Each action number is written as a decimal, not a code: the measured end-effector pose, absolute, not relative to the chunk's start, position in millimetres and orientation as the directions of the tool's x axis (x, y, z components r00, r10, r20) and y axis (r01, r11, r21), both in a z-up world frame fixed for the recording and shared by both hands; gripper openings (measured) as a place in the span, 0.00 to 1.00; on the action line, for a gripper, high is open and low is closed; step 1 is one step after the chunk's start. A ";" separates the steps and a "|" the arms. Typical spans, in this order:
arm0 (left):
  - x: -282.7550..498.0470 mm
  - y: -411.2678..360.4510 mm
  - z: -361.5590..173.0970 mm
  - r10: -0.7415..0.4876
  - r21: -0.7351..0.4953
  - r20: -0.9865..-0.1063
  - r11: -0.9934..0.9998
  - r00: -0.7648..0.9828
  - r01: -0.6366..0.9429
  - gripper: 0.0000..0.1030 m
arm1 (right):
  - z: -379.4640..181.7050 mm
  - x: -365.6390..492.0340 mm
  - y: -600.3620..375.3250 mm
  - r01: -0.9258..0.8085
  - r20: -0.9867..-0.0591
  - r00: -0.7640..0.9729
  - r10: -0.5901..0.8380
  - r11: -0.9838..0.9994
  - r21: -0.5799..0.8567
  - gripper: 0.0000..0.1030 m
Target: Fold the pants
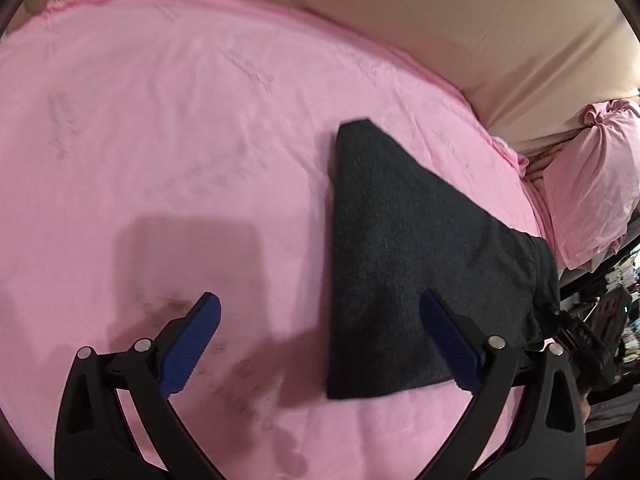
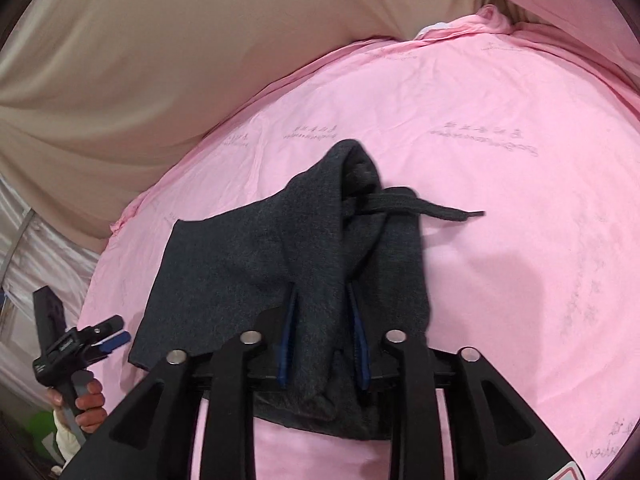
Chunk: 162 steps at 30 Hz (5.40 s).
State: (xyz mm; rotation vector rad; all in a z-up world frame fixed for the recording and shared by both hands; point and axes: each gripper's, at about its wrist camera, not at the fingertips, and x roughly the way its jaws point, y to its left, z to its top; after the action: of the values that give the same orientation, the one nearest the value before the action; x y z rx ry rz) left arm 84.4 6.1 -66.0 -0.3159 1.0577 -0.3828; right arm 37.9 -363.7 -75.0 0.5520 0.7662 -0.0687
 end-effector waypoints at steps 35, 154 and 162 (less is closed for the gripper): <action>28.6 113.2 -26.2 -0.233 -0.210 -0.743 0.971 0.628 0.111 0.27 | -51.1 28.5 -258.7 0.113 -0.640 0.740 0.209 0.899 0.424 0.61; 30.9 -79.5 -20.2 -0.415 -0.157 -0.756 0.865 0.506 0.476 0.05 | 5.0 24.5 -228.5 -0.104 -0.578 0.720 0.385 0.882 0.459 0.20; 44.0 -60.3 20.2 -0.448 -0.173 -0.705 0.860 0.549 0.480 0.05 | -47.2 39.5 -214.8 -0.043 -0.757 0.622 0.198 0.975 0.219 0.37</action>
State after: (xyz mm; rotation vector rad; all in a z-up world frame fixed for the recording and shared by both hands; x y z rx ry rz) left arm 44.0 -60.3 20.2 0.0417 0.8225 -0.5498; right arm 39.5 -214.8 -47.2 0.1868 0.8896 0.1390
